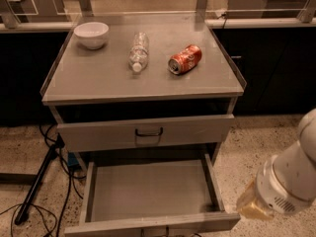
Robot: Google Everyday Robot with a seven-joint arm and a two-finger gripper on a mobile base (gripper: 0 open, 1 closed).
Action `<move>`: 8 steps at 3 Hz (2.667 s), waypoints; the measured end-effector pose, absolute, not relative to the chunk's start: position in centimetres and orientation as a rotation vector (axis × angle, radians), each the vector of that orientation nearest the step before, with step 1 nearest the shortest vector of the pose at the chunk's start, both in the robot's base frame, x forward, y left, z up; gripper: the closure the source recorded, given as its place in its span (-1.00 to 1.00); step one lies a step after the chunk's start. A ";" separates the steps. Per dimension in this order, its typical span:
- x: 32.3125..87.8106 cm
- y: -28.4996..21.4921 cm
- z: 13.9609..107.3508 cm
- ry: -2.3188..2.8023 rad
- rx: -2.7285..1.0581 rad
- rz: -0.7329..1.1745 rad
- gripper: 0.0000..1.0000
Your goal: Close middle drawer
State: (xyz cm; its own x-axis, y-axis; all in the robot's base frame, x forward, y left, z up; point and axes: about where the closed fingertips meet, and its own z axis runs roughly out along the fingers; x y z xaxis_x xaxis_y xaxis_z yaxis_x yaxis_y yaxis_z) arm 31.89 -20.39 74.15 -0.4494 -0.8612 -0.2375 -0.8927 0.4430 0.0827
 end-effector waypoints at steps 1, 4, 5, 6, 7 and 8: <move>31.3 -19.5 71.3 2.559 -1.541 0.354 1.00; 29.9 -19.9 65.6 2.575 -1.477 0.456 1.00; 30.6 -20.2 60.9 2.568 -1.498 0.460 1.00; 30.6 -20.2 60.8 2.568 -1.497 0.462 1.00; 30.2 -20.2 60.4 2.580 -1.499 0.469 1.00; 29.4 -19.9 57.5 2.594 -1.467 0.521 1.00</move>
Offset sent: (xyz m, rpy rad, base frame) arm -0.0107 0.0038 -0.0210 0.0309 0.0407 -0.0018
